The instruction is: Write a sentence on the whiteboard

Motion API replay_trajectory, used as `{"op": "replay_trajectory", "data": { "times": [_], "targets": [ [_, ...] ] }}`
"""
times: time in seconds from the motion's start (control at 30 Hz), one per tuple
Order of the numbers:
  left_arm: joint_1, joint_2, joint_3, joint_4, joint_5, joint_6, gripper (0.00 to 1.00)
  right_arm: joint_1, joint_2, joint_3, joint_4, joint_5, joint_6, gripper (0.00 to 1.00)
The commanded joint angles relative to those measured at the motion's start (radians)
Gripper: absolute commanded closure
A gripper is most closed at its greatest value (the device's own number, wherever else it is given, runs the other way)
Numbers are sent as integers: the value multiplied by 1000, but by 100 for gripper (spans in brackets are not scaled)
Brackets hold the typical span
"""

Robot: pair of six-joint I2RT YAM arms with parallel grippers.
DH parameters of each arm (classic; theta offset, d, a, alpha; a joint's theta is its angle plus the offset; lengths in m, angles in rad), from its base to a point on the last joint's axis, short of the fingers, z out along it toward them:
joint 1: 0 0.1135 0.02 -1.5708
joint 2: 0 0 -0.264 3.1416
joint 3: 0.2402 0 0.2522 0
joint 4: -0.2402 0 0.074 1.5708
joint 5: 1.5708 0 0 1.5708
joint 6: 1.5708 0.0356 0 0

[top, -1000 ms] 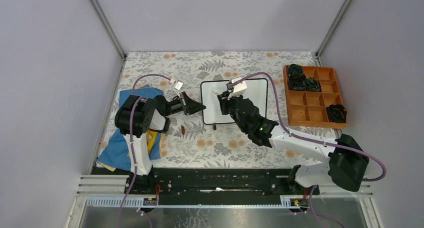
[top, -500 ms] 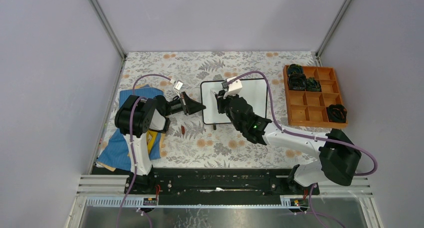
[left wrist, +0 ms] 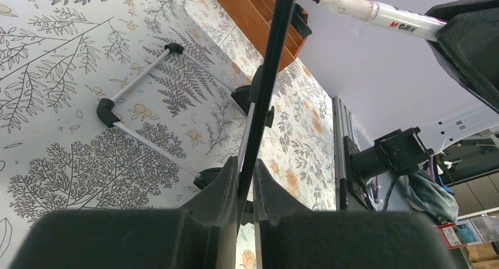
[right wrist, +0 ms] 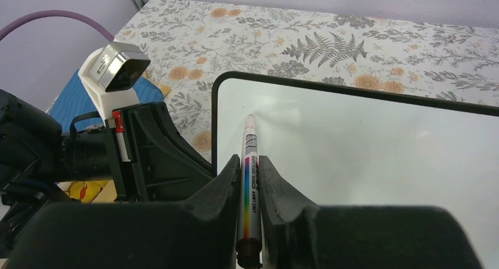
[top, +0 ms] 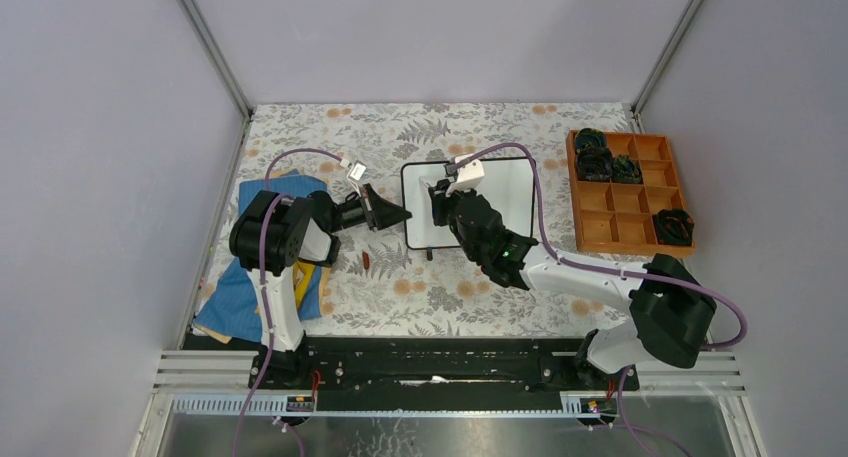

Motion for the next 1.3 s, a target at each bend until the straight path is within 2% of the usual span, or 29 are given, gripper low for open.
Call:
{"op": "replay_trajectory", "data": {
  "times": [0.0, 0.9, 1.27],
  "targets": [
    [-9, -11, -9, 66, -22, 8, 100, 7, 0, 40, 78, 47, 13, 100],
    [-10, -11, -7, 64, -25, 3, 100, 6, 35, 65, 60, 61, 8, 100],
    [-9, -13, -6, 63, -28, 3, 100, 7, 21, 17, 40, 65, 21, 100]
  ]
}}
